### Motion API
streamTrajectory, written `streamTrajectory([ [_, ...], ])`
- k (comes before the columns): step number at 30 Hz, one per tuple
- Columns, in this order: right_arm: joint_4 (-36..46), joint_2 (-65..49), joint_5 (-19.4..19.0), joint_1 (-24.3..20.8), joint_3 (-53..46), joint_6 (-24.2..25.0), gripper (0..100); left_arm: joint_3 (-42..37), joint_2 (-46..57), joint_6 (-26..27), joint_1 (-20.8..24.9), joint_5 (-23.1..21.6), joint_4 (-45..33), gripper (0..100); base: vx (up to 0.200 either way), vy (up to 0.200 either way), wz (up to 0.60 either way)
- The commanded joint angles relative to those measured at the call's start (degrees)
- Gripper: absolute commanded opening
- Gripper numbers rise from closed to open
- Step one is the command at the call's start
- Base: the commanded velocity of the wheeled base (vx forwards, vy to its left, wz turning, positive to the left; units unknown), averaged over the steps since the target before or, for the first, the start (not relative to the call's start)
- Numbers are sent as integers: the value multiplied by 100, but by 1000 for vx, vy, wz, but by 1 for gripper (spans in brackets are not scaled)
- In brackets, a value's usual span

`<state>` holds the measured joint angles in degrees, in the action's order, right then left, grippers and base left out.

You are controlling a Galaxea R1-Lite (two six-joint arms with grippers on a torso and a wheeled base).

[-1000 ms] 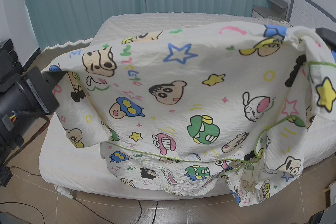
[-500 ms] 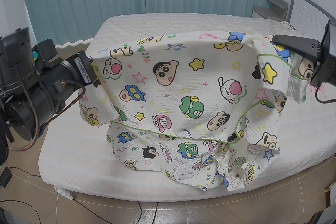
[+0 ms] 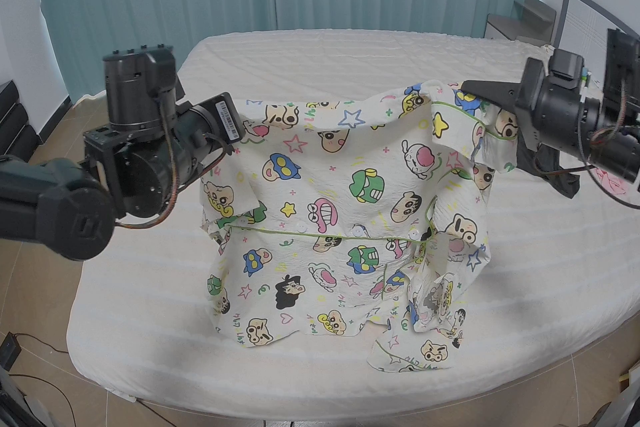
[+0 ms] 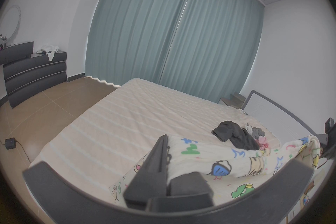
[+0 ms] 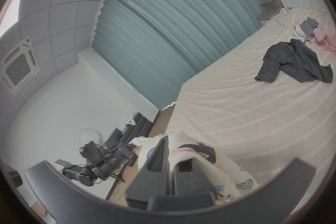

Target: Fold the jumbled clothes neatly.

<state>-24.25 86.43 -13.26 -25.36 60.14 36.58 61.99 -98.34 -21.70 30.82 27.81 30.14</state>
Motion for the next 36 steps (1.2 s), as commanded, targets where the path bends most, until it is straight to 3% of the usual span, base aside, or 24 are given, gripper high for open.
streamTrajectory([
  [1, -449, 1086, 228, 277, 148, -116, 0, 560, -1012, -10, -173, 5, 10, 0, 200, 0, 0],
  [5, -906, 1719, 412, 312, 297, -187, 0, 859, -1556, -45, -269, 5, 28, 0, 50, 0, 0],
  [12, -977, 2598, 764, 347, 886, -204, 0, 1439, -2453, -124, -471, 32, 186, 0, 0, 0, 0],
  [19, -985, 3512, 1546, 382, 1677, -239, 0, 2221, -3305, -124, -753, 41, 168, 0, 0, 0, 0],
  [29, -968, 4866, 2293, 743, 2978, -450, 0, 3671, -4422, -62, -858, 164, 107, 0, 0, 0, 0],
  [30, -915, 5006, 2302, 831, 3197, -477, 0, 3970, -4606, -27, -858, 164, 54, 100, 0, 0, 0],
  [32, -836, 5085, 2258, 901, 3329, -494, 0, 4374, -4808, -27, -858, 164, -192, 100, 0, 0, 0],
  [33, -827, 5085, 2249, 910, 3338, -503, 100, 4374, -4808, -27, -858, 164, -192, 100, 0, 0, 0],
  [36, -739, 5331, 2144, 998, 3602, -503, 100, 5236, -5292, -27, -937, 234, -570, 100, 0, 0, 0],
])
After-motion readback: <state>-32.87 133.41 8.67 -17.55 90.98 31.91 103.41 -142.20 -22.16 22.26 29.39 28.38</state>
